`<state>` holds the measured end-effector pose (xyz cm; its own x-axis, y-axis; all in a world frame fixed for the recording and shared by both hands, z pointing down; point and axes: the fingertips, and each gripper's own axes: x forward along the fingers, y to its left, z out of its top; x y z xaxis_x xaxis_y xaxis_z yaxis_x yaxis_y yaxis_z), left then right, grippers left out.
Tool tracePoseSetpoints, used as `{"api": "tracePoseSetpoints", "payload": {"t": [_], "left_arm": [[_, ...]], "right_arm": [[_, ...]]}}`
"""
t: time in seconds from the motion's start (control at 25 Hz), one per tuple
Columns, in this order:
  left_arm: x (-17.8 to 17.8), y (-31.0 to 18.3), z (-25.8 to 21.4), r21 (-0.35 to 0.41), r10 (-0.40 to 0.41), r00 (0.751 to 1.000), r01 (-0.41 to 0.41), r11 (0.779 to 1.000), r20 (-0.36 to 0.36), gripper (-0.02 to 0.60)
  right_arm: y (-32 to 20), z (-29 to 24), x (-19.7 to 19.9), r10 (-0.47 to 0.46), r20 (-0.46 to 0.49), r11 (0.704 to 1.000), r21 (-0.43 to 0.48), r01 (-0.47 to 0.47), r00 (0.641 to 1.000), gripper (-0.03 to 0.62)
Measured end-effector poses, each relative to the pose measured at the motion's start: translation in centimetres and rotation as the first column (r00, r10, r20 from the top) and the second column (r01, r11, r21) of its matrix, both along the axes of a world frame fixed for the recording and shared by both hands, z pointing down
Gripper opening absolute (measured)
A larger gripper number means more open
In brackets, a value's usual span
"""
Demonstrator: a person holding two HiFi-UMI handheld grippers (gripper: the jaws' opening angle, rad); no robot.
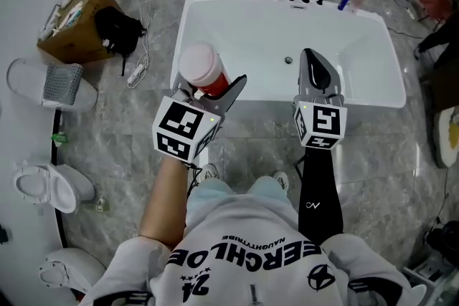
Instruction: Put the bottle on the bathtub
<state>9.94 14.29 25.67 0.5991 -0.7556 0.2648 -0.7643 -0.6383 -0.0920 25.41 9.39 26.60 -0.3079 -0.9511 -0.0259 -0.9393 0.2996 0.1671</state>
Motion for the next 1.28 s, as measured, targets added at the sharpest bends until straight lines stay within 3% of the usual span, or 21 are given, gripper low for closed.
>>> {"api": "tracePoseSetpoints", "payload": {"t": [0.24,0.52,0.8,1.28], "left_arm": [[-9.7,-0.8,1.0,-0.011,0.031,0.999,-0.031,0.999,0.036,0.395],[-16.4,-0.6,1.8,-0.031,0.052,0.998,-0.051,0.998,0.037,0.395],[-19.3,0.3,1.6,-0.016,0.085,0.996,-0.085,0.996,0.019,0.396],[-22.1,1.3,2.3,-0.03,0.035,0.999,-0.035,0.999,0.006,0.396]], "right_arm": [[0.1,0.3,-9.0,0.043,0.0,0.999,0.006,-0.043,0.999,0.03],[0.8,-0.3,-15.6,0.076,-0.008,0.997,0.011,-0.076,0.997,0.029],[1.6,-0.3,-19.4,0.075,-0.03,0.997,-0.003,-0.076,0.997,0.03],[2.0,0.1,-23.9,0.018,-0.061,1.0,-0.018,-0.019,0.998,0.029]]}}
